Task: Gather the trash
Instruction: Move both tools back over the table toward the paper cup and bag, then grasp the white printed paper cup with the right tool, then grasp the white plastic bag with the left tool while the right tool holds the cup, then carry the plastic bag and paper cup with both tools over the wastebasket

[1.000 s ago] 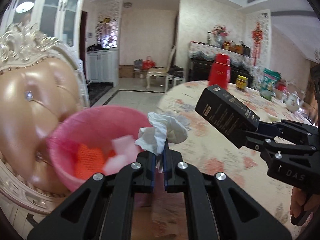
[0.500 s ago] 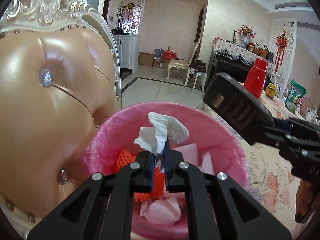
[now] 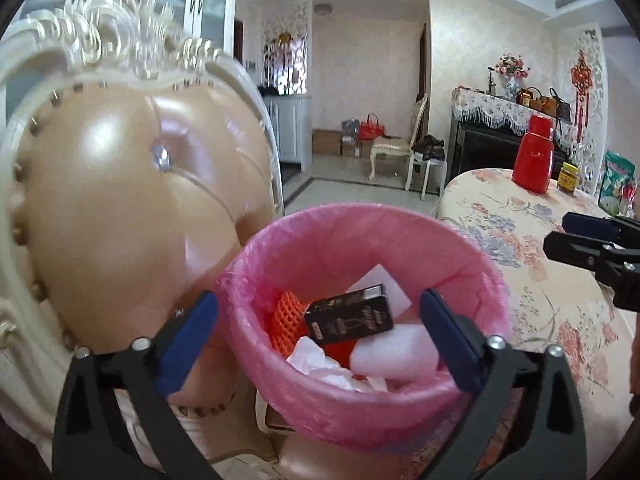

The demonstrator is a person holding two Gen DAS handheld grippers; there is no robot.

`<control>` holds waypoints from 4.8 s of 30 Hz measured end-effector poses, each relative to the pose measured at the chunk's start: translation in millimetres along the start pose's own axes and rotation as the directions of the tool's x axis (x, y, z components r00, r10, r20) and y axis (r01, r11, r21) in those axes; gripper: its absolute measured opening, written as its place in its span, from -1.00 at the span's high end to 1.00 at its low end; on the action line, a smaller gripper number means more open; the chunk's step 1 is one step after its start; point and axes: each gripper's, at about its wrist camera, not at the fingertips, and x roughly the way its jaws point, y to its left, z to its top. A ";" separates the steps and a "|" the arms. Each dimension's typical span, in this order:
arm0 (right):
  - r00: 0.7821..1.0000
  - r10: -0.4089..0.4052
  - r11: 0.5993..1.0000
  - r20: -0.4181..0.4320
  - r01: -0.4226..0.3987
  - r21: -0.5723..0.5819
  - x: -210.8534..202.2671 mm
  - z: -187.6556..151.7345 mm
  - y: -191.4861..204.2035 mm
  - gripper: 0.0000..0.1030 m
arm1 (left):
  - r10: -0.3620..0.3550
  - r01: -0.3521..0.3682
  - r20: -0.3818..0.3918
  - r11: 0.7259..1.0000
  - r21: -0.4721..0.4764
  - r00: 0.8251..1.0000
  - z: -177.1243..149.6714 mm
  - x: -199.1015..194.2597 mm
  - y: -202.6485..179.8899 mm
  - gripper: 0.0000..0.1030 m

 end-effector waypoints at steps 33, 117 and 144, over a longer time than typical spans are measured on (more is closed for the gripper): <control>0.840 -0.541 0.760 -0.047 0.513 0.399 -224.0 -174.4 -236.6 -0.62 | -0.421 0.428 -0.095 0.842 0.330 0.902 0.6 -60.3 -368.4 -0.91; 0.834 -0.480 0.643 -0.271 0.545 0.538 -214.1 -212.4 -269.1 0.18 | -0.311 0.381 -0.380 0.916 0.126 0.871 11.8 88.4 -452.0 -0.09; 0.861 -0.501 0.733 -0.091 0.478 0.485 -224.1 -193.2 -231.7 0.22 | -0.494 0.525 -0.184 0.824 0.212 0.850 -28.4 -53.9 -377.4 0.32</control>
